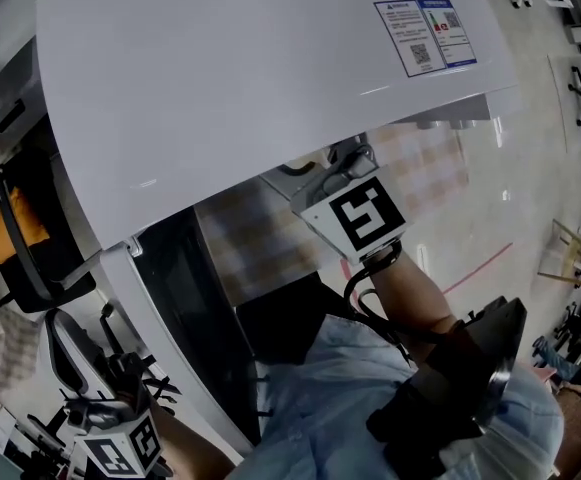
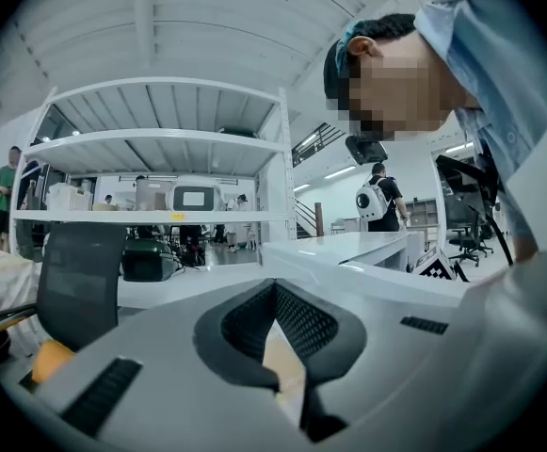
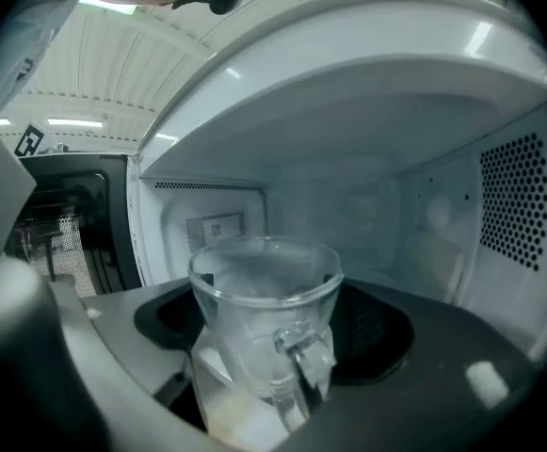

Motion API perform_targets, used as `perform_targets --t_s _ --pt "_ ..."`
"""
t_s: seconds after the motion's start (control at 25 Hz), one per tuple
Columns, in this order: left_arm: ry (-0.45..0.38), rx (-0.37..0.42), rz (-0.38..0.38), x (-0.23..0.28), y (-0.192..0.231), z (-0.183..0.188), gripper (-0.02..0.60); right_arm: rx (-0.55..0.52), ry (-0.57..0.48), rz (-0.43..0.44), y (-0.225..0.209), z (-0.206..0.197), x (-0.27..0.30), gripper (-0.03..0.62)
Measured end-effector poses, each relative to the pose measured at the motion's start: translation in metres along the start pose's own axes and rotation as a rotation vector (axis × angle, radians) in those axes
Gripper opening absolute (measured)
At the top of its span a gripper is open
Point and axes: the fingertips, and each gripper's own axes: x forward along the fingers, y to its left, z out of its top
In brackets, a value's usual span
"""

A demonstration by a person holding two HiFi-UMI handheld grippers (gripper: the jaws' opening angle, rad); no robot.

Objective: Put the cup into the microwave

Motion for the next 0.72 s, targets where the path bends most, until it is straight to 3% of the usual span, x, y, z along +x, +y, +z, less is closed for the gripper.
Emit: perform_targets --t_s 0.56,0.72 --pt "0.021 -0.030 0.048 0.000 0.013 -0.005 0.005 0.003 0.010 0.015 -0.012 0.006 0.032 0.379" --pt "0.028 -0.047 0.035 0.001 0.006 -0.009 0.005 -0.051 0.010 0.034 -0.009 0.006 0.033 0.382"
